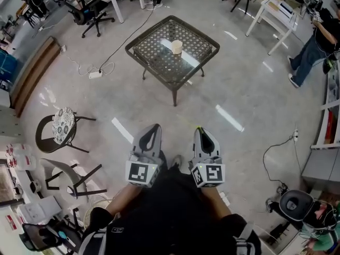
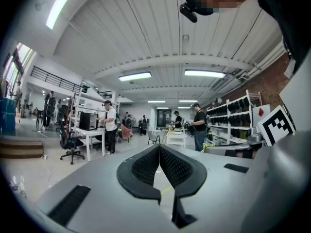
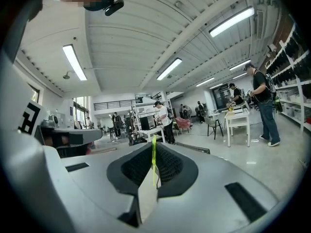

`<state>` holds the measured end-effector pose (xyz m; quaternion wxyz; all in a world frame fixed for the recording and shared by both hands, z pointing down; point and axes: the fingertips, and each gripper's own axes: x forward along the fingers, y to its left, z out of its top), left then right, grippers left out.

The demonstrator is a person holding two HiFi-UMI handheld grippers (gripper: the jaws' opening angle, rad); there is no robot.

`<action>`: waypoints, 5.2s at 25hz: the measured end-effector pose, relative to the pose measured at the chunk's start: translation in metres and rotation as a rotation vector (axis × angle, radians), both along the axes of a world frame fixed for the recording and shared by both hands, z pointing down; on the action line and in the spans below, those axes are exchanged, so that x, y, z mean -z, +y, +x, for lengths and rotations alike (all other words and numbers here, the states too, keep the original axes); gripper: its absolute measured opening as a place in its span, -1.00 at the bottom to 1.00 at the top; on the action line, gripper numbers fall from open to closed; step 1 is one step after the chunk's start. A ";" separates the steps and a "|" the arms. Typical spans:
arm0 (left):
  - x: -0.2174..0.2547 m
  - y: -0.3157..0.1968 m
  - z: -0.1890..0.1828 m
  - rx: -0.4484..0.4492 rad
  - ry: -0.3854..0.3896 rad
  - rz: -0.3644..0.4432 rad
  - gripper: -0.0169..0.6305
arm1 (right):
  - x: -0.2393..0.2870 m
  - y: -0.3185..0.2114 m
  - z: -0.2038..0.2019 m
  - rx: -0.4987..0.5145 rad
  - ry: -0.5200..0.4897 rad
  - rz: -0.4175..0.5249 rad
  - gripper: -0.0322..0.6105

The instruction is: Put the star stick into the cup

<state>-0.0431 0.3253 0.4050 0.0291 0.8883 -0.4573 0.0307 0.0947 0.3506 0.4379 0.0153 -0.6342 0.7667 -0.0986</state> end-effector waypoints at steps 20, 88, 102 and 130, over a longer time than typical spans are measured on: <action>-0.029 -0.146 0.012 -0.016 -0.006 -0.039 -0.90 | -0.012 -0.148 0.012 0.010 0.035 -0.031 -0.83; -0.056 -0.569 0.058 0.030 0.041 -0.132 -0.90 | -0.183 -0.652 0.052 0.012 0.176 -0.228 -0.83; -0.054 -0.582 0.061 0.079 0.051 -0.131 -0.90 | -0.235 -0.684 0.056 0.017 0.205 -0.286 -0.83; -0.064 -0.582 0.055 0.082 0.045 -0.137 -0.90 | -0.282 -0.678 0.048 0.015 0.244 -0.386 -0.83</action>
